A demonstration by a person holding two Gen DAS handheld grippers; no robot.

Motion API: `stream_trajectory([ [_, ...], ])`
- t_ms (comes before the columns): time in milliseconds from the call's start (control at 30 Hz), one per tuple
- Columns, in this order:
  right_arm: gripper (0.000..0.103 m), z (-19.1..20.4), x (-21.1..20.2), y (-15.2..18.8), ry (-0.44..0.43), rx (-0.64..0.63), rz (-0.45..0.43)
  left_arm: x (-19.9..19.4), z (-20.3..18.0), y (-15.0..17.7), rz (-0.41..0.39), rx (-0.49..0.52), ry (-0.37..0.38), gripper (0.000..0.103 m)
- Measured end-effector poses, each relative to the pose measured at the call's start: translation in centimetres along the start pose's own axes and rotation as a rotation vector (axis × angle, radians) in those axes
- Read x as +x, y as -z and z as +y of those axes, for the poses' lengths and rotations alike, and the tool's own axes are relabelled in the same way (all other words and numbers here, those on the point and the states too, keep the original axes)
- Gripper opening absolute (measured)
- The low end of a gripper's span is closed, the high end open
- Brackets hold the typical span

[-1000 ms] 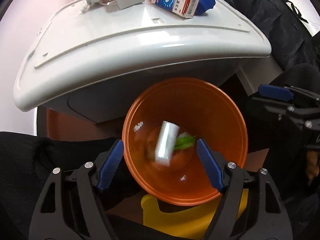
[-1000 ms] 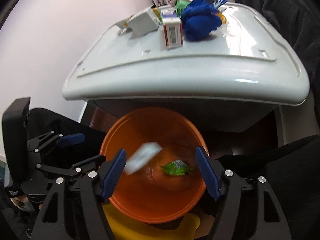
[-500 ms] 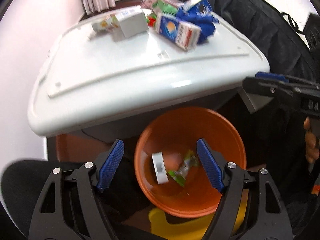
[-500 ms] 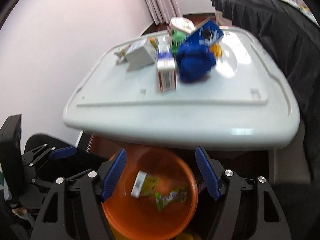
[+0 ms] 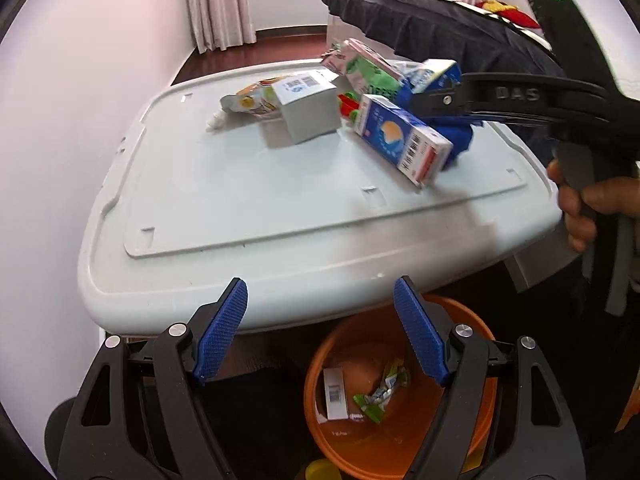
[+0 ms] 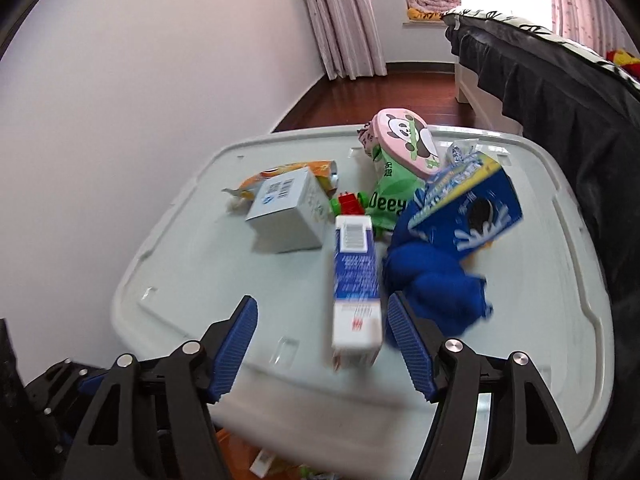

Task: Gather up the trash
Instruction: 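Grasp the blue-white milk carton with the right tool while the left tool grasps the white box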

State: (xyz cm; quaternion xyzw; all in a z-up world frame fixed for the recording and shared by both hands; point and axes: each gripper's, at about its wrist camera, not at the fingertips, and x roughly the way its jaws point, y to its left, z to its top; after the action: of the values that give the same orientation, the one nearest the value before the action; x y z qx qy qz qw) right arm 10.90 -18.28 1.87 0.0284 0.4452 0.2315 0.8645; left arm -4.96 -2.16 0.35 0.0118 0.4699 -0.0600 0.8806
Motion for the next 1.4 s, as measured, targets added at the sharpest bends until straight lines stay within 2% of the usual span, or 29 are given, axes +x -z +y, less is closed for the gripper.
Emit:
stream_trajectory([
  [367,0.049,-1.0,7.7,-1.8,0.026,0.021,0.162,1.0,1.8,-0.7,0.009,-0.082,0.046,0.074],
  [433,0.040,-0.9,8.4,-1.8,0.045,0.009,0.170,1.1,1.8,-0.6,0.015,-0.085,0.048,0.074],
  [467,0.029,-0.9,8.9,-1.8,0.055,0.000,0.185,1.2,1.8,-0.6,0.018,-0.086,0.048,0.074],
  [600,0.028,-0.8,9.0,-1.6,0.065,-0.007,0.184,1.3,1.8,-0.7,0.021,-0.086,0.041,0.074],
  [733,0.028,-0.7,7.4,-1.2,0.045,0.009,0.151,1.1,1.5,-0.8,0.024,-0.086,0.031,0.074],
  [900,0.028,-0.8,2.1,-0.2,-0.003,0.012,0.063,0.7,1.0,-1.7,0.013,-0.080,0.027,0.074],
  [1000,0.029,-1.4,-1.0,1.6,-0.001,0.024,0.014,0.8,0.4,-2.7,0.002,-0.072,0.017,0.074],
  [1133,0.029,-2.5,-3.4,4.8,0.047,0.046,-0.044,1.9,-0.8,-5.2,-0.019,-0.048,-0.011,0.074],
  [1200,0.029,-3.2,-3.5,6.0,0.054,0.077,-0.042,2.6,-1.0,-6.4,-0.024,-0.054,-0.014,0.074],
  [1267,0.029,-3.5,-3.9,6.2,0.030,0.086,-0.064,3.8,-1.0,-8.2,-0.032,-0.082,-0.013,0.074],
  [1400,0.029,-4.7,-3.6,6.0,0.040,0.101,-0.073,6.1,-0.5,-12.0,-0.051,-0.160,0.007,0.074],
])
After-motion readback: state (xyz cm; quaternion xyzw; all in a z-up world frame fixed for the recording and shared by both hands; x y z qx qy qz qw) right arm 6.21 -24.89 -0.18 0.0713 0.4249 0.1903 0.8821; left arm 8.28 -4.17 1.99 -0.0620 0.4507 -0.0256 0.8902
